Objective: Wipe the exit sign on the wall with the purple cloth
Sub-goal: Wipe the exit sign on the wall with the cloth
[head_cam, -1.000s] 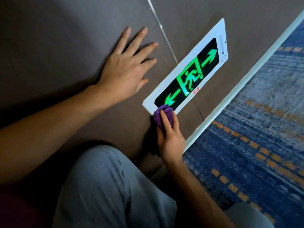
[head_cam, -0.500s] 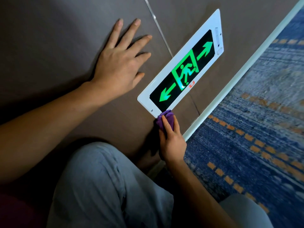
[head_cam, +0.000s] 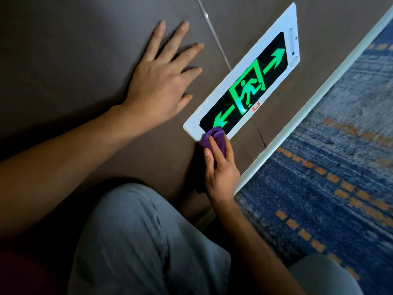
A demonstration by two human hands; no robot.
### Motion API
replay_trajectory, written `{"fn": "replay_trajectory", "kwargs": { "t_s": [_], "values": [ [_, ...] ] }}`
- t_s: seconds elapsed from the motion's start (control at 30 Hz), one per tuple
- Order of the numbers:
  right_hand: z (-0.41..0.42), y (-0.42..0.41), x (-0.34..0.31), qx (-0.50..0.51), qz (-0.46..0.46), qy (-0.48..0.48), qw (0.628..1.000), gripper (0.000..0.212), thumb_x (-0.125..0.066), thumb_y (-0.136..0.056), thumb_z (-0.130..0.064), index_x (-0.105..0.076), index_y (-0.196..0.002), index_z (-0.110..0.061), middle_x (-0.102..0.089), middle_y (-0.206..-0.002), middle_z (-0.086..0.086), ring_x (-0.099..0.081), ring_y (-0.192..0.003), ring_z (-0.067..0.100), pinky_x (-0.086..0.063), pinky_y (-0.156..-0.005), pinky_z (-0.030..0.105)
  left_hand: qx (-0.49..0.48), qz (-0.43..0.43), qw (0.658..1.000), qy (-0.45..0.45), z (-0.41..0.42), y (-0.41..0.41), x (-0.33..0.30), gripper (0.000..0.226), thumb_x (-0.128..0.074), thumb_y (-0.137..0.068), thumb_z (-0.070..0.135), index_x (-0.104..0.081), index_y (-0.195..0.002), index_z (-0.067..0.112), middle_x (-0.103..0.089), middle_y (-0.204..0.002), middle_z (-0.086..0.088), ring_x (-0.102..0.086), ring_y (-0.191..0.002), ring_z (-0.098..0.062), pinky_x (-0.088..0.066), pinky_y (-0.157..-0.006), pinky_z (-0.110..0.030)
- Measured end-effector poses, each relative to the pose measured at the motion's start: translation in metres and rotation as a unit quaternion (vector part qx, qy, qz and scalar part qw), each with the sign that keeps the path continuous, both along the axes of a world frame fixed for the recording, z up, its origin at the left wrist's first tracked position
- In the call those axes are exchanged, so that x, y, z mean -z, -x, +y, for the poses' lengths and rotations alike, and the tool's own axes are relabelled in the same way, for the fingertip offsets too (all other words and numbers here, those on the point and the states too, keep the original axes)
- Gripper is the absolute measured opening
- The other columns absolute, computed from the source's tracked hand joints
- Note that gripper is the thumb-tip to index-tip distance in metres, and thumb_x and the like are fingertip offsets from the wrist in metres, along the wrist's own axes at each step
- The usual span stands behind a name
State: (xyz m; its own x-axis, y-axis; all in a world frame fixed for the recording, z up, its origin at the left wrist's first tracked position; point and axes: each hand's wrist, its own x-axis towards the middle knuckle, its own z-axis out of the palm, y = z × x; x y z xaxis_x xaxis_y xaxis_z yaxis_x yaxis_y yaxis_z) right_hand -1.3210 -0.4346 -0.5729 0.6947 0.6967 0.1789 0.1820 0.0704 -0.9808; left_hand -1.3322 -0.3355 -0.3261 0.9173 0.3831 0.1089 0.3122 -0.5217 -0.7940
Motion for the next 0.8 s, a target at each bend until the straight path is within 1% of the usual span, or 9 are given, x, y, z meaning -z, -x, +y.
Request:
{"fn": "replay_trajectory", "kwargs": {
  "t_s": [0.07, 0.1, 0.23, 0.3, 0.4, 0.5, 0.57, 0.73, 0.8],
  "values": [
    [-0.003, 0.003, 0.012, -0.002, 0.009, 0.032, 0.999, 0.04, -0.048, -0.102, -0.051, -0.064, -0.138, -0.04, -0.047, -0.159, -0.006, -0.069, -0.118, 0.024, -0.058, -0.085, 0.036, 0.005, 0.008, 1.0, 0.001, 0.0, 0.0, 0.0, 0.057, -0.067, -0.091, 0.042, -0.059, -0.142, 0.016, -0.032, -0.167, -0.008, -0.012, -0.158, -0.039, -0.008, -0.125, -0.064],
    [-0.005, 0.003, 0.017, -0.004, 0.01, 0.047, 0.999, 0.038, -0.049, -0.103, -0.049, -0.063, -0.138, -0.041, -0.047, -0.159, -0.007, -0.069, -0.118, 0.024, -0.058, -0.085, 0.035, 0.008, 0.009, 1.0, 0.002, 0.001, 0.0, -0.001, 0.059, -0.068, -0.09, 0.042, -0.059, -0.142, 0.016, -0.032, -0.167, -0.008, -0.012, -0.158, -0.039, -0.009, -0.125, -0.064],
    [-0.008, -0.01, 0.024, 0.002, 0.005, 0.091, 0.996, 0.036, -0.048, -0.103, -0.055, -0.063, -0.135, -0.048, -0.048, -0.156, -0.015, -0.066, -0.118, 0.017, -0.045, -0.08, 0.023, 0.007, 0.017, 1.0, -0.007, 0.002, 0.001, -0.001, 0.065, -0.071, -0.088, 0.044, -0.056, -0.145, 0.016, -0.03, -0.168, -0.008, -0.01, -0.158, -0.04, -0.008, -0.125, -0.066],
    [-0.006, -0.016, 0.013, 0.006, 0.015, 0.068, 0.998, 0.039, -0.043, -0.101, -0.06, -0.063, -0.134, -0.05, -0.049, -0.155, -0.018, -0.063, -0.119, 0.011, -0.042, -0.083, 0.021, 0.006, 0.023, 1.0, -0.005, 0.002, 0.0, -0.001, 0.069, -0.072, -0.086, 0.048, -0.056, -0.145, 0.016, -0.029, -0.168, -0.008, -0.01, -0.158, -0.04, -0.008, -0.125, -0.066],
    [0.003, -0.02, -0.018, 0.021, 0.033, -0.008, 0.999, 0.042, -0.041, -0.1, -0.062, -0.062, -0.134, -0.049, -0.051, -0.153, -0.017, -0.056, -0.123, 0.003, -0.043, -0.088, 0.018, 0.004, 0.033, 0.999, -0.012, 0.001, -0.001, -0.001, 0.073, -0.072, -0.085, 0.053, -0.055, -0.146, 0.017, -0.029, -0.168, -0.008, -0.009, -0.158, -0.04, -0.007, -0.125, -0.066],
    [0.009, -0.012, -0.035, 0.026, 0.016, -0.044, 0.999, 0.04, -0.045, -0.102, -0.057, -0.064, -0.134, -0.045, -0.052, -0.154, -0.011, -0.061, -0.119, 0.006, -0.048, -0.086, 0.022, 0.001, 0.037, 0.999, -0.015, 0.0, -0.001, -0.002, 0.074, -0.071, -0.085, 0.054, -0.054, -0.147, 0.017, -0.027, -0.169, -0.009, -0.008, -0.158, -0.04, -0.007, -0.125, -0.065],
    [0.008, 0.0, -0.027, 0.021, -0.008, -0.041, 0.999, 0.037, -0.049, -0.103, -0.051, -0.065, -0.135, -0.043, -0.049, -0.157, -0.007, -0.065, -0.119, 0.012, -0.052, -0.083, 0.026, -0.002, 0.045, 0.999, -0.023, -0.001, 0.0, -0.002, 0.075, -0.07, -0.086, 0.054, -0.051, -0.149, 0.019, -0.025, -0.17, -0.009, -0.007, -0.158, -0.041, -0.007, -0.125, -0.065],
    [0.002, 0.013, 0.022, 0.003, -0.029, 0.011, 1.0, 0.037, -0.061, -0.102, -0.033, -0.063, -0.139, -0.038, -0.046, -0.16, 0.0, -0.068, -0.12, 0.022, -0.058, -0.08, 0.032, -0.004, 0.054, 0.998, -0.034, 0.0, -0.001, -0.001, 0.076, -0.069, -0.086, 0.056, -0.049, -0.15, 0.021, -0.023, -0.17, -0.009, -0.007, -0.158, -0.041, -0.008, -0.125, -0.065],
    [0.001, 0.006, 0.035, -0.004, -0.026, 0.05, 0.998, 0.037, -0.061, -0.102, -0.033, -0.063, -0.139, -0.038, -0.047, -0.158, -0.001, -0.069, -0.116, 0.024, -0.057, -0.078, 0.031, -0.005, 0.05, 0.998, -0.029, 0.0, -0.001, -0.001, 0.075, -0.07, -0.086, 0.055, -0.05, -0.15, 0.02, -0.023, -0.17, -0.01, -0.007, -0.158, -0.041, -0.008, -0.125, -0.066]
  ]
}}
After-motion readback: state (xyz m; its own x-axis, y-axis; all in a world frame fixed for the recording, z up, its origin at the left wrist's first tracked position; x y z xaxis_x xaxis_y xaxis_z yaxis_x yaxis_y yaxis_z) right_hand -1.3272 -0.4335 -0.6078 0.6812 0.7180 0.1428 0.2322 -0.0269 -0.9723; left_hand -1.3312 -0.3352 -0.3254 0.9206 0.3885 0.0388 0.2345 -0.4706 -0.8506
